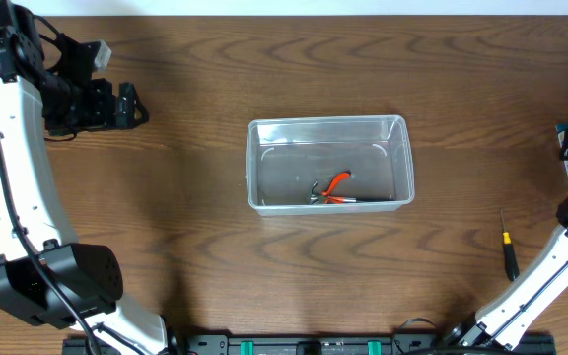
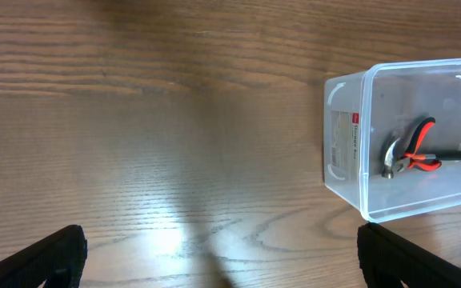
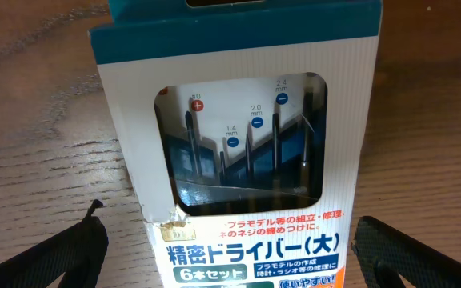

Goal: Pack container
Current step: 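Position the right gripper above the screwdriver box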

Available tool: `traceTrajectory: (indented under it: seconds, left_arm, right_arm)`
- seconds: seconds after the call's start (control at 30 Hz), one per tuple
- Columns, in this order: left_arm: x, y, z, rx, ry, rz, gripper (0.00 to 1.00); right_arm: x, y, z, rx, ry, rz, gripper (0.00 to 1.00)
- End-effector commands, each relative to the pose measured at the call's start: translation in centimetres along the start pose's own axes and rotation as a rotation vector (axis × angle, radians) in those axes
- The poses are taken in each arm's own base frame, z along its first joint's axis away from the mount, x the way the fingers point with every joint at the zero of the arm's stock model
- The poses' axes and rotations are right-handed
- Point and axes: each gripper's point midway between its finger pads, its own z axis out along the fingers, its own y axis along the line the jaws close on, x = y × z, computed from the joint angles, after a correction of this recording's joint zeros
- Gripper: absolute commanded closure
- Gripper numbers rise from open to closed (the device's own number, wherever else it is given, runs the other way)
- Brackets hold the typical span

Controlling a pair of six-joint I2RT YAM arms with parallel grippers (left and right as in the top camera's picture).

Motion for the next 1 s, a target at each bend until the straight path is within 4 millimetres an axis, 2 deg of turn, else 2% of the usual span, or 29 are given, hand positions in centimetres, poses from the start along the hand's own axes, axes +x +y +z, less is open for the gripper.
traceTrajectory:
  seconds: [0.0, 0.4, 0.97]
  left_arm:
    - [0.3, 0.2, -0.1, -0.007, 0.008, -0.014, 0.02]
    - [0.3, 0.2, -0.1, -0.007, 0.007, -0.015, 0.02]
    - [0.3, 0.2, -0.1, -0.007, 0.007, -0.022, 0.02]
  right_arm:
    - [0.6, -0.4, 0.6, -0.020, 0.004, 0.005, 0.01]
    - [1.5, -1.5, 0.8, -0.019, 0.006, 0.032, 0.01]
    - [2.2, -0.3, 2.4, -0.069, 0.030, 0.011, 0.01]
